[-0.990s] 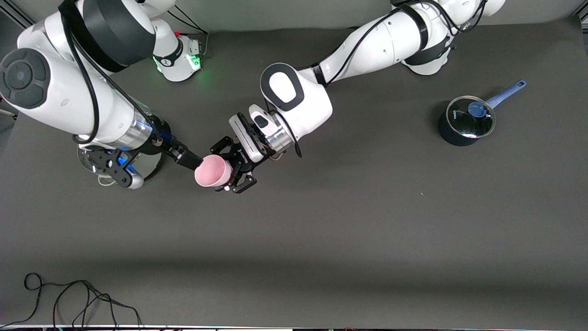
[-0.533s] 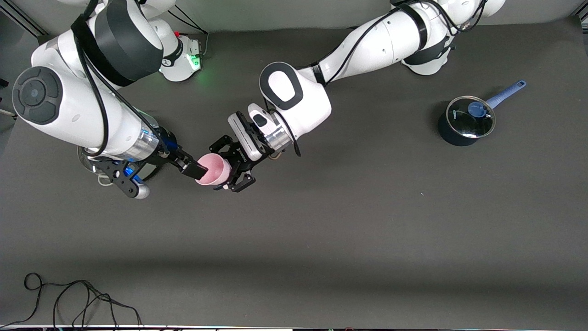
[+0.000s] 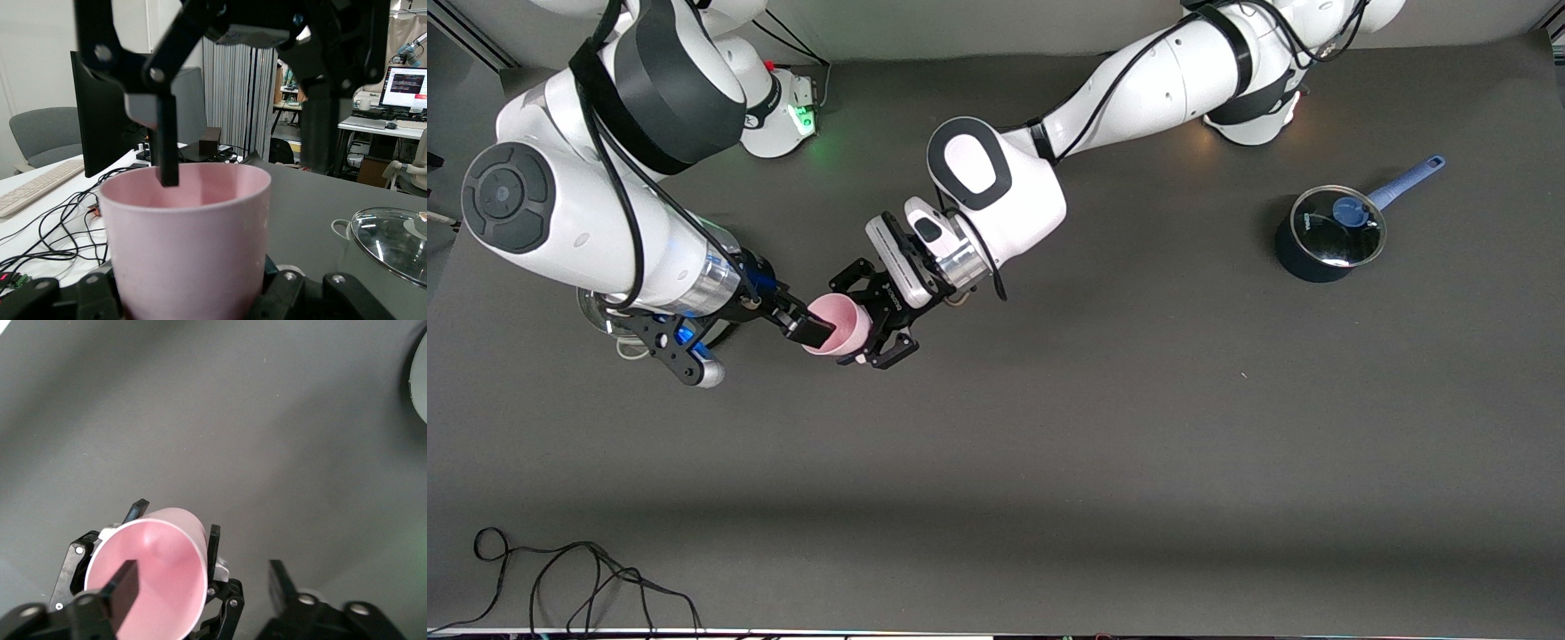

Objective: Transfer pink cup from left to right arm
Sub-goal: 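Open the left gripper and withdraw while the right gripper holds the cup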

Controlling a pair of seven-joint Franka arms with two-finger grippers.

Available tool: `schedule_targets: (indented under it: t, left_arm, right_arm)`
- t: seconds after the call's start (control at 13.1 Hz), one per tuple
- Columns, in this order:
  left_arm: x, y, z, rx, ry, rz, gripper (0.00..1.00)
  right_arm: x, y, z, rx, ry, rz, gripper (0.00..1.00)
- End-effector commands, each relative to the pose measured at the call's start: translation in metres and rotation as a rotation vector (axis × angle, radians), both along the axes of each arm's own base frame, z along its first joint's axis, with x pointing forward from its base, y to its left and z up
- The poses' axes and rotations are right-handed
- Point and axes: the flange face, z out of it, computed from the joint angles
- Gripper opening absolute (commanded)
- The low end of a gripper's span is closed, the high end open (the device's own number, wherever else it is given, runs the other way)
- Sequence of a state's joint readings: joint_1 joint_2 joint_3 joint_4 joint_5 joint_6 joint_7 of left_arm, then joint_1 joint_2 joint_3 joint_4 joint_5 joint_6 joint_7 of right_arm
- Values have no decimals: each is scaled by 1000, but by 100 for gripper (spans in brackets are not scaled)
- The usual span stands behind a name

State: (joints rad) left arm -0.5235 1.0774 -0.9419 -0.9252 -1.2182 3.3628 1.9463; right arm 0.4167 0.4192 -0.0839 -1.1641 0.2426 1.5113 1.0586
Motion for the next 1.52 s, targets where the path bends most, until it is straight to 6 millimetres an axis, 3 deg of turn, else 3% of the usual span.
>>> schedule_targets:
  t: [0.0,0.3,0.38,0.76,0.84,0.91,1.3,1.45]
  left_arm:
    - [-2,-3,10,-9,-15,16,0]
    - [-2,-3,10,-8,-15,17,0]
    - [-2,-3,10,-9,-15,16,0]
    - [-3,-4,11,-17,-7,13,0]
    - [-1,-3,10,-28,9,15,76]
    - [3,0,11,-12,-14,23,100]
    - [7,1,14,4,-55,20,100]
    - [10,4,18,6,-66,24,100]
  right_arm:
    - [3,3,5,23,2,-26,51]
    - [2,3,6,21,6,-48,4]
    - [2,3,6,21,6,-48,0]
    - [2,4,6,20,7,-47,0]
    - [2,3,6,20,7,-49,0]
    - [2,3,6,21,6,-49,0]
    - [3,2,8,20,-5,-42,0]
    - [10,-8,17,5,-47,-56,0]
